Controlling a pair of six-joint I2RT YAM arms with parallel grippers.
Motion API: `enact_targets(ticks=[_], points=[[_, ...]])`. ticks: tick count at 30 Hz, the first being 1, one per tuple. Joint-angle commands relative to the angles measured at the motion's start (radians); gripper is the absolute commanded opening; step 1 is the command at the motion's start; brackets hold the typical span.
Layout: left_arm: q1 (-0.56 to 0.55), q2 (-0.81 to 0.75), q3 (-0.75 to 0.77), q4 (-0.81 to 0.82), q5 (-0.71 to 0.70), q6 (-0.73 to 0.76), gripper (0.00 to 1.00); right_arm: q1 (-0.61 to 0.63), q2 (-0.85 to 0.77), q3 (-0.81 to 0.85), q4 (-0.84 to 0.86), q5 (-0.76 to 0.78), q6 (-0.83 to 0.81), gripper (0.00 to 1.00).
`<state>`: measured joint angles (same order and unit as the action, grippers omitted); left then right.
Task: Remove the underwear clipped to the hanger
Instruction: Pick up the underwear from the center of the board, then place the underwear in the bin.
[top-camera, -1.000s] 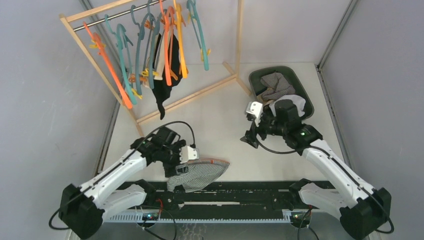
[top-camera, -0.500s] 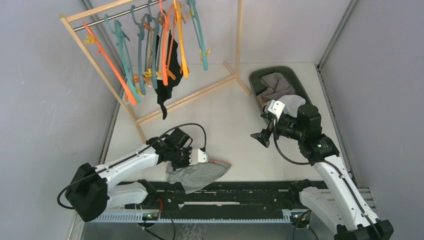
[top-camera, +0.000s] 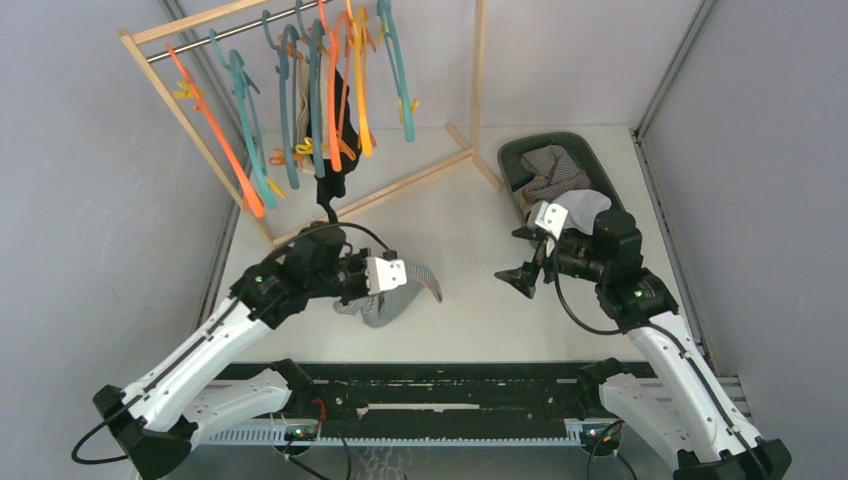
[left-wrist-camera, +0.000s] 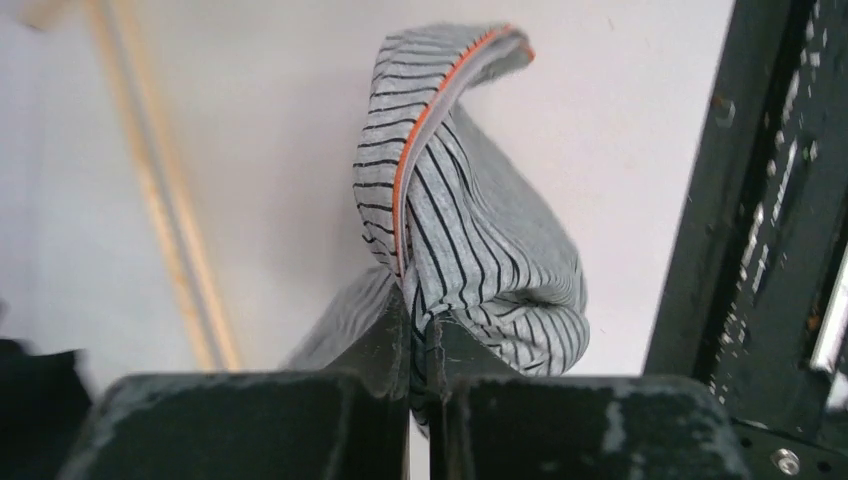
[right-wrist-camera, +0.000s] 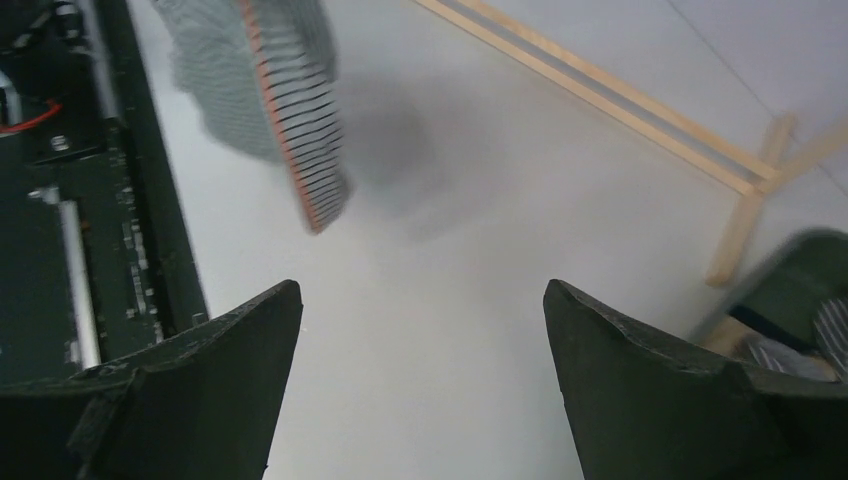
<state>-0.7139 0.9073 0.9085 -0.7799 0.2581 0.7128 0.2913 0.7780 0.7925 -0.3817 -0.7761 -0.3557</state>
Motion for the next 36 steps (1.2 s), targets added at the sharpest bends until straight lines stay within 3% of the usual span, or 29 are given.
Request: enact_targets(ticks=[1,5,9,19,21,24,32,36], points=[[-0.004,-0.003,0.205,-0.01,0.003,-0.055,0.0,0.125,0.007,0.06,0.014,-0.009,-0.069,0.9],[-0.004,0.035,0.317,0.011,0.044,-0.116,0.0,0.227,0.064,0.159,-0.032,-0.01,-0.11,0.91],[-0.004,0.071,0.375,0.065,0.174,-0.188,0.0,0.291,0.131,0.237,-0.031,-0.003,-0.113,0.91],[-0.013,0.132,0.346,0.318,0.365,-0.47,0.0,0.408,0.249,0.243,0.119,-0.044,0.0,0.89],[-0.015,0.139,0.339,0.345,0.389,-0.51,0.0,0.418,0.271,0.243,0.139,-0.062,0.024,0.81],[-0.016,0.142,0.322,0.381,0.427,-0.556,0.0,0.421,0.295,0.242,0.173,-0.099,0.067,0.61],[-0.016,0.113,0.236,0.453,0.503,-0.59,0.2,0.358,0.306,0.241,0.256,-0.172,0.203,0.0],[-0.014,0.064,0.209,0.45,0.486,-0.554,0.37,0.276,0.267,0.209,0.294,-0.176,0.242,0.0]])
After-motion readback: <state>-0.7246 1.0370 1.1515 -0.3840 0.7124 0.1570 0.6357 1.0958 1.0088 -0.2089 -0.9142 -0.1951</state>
